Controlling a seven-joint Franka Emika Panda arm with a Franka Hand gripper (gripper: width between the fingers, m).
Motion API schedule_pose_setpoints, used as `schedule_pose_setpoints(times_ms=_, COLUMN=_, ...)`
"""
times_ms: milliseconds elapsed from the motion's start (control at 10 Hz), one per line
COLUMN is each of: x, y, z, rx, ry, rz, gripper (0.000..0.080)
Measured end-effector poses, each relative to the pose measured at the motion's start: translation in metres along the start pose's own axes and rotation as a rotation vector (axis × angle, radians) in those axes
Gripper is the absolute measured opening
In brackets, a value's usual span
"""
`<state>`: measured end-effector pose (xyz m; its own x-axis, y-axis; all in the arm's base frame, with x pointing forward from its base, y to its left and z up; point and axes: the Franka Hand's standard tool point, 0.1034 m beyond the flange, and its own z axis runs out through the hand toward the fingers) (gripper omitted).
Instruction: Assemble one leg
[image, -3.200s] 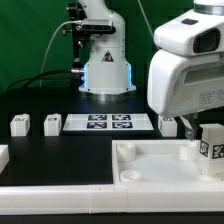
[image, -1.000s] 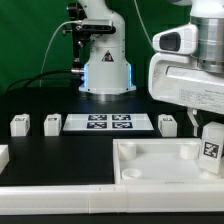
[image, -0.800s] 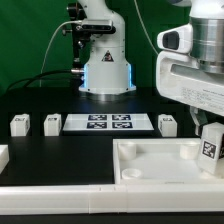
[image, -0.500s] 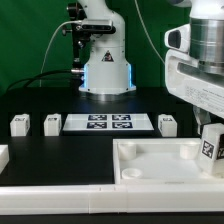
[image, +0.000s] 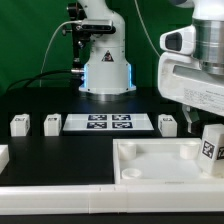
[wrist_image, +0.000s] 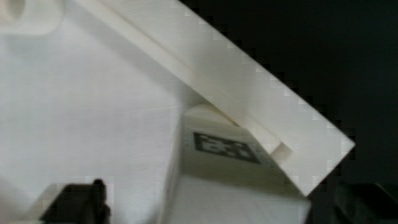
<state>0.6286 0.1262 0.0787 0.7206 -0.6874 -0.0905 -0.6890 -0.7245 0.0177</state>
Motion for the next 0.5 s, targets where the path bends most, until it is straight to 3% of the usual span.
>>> schedule_pose_setpoints(times_ms=500, x=-0.0030, y=-0.0014, z=0.0014, rx=-0.004, ry=0.000, rz=-0.637, gripper=0.0649)
